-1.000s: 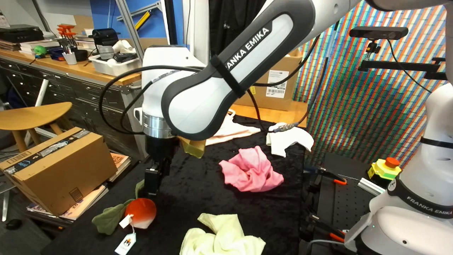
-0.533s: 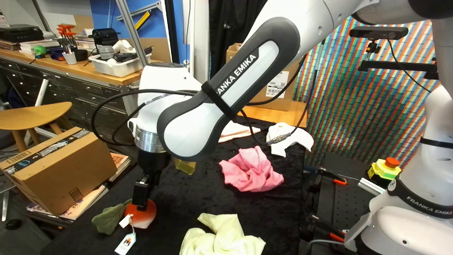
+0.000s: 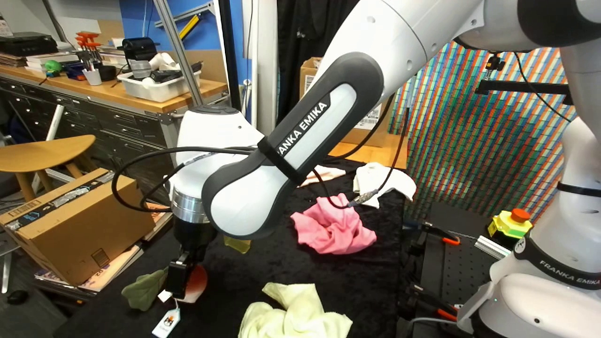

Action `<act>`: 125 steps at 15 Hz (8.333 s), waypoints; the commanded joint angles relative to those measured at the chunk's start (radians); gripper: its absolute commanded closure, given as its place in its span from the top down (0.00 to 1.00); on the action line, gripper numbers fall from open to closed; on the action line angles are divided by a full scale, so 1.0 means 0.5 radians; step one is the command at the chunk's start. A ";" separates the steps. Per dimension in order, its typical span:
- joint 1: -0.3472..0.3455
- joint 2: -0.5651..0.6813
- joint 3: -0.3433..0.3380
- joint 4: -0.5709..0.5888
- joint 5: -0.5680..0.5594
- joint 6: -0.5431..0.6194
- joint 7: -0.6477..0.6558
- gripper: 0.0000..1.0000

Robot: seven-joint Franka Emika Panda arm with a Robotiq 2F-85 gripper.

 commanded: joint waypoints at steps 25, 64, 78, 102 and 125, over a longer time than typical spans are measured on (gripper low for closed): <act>0.013 0.083 -0.044 0.072 -0.042 0.111 0.140 0.08; -0.419 -0.450 -0.958 -0.382 -0.391 -0.067 1.365 0.48; -0.502 -0.853 -0.927 -0.742 -0.365 -0.058 1.289 1.00; -0.945 -1.348 -0.884 -1.633 -0.071 -0.479 0.561 1.00; -0.997 -1.062 -0.760 -1.618 0.383 -0.187 -0.188 1.00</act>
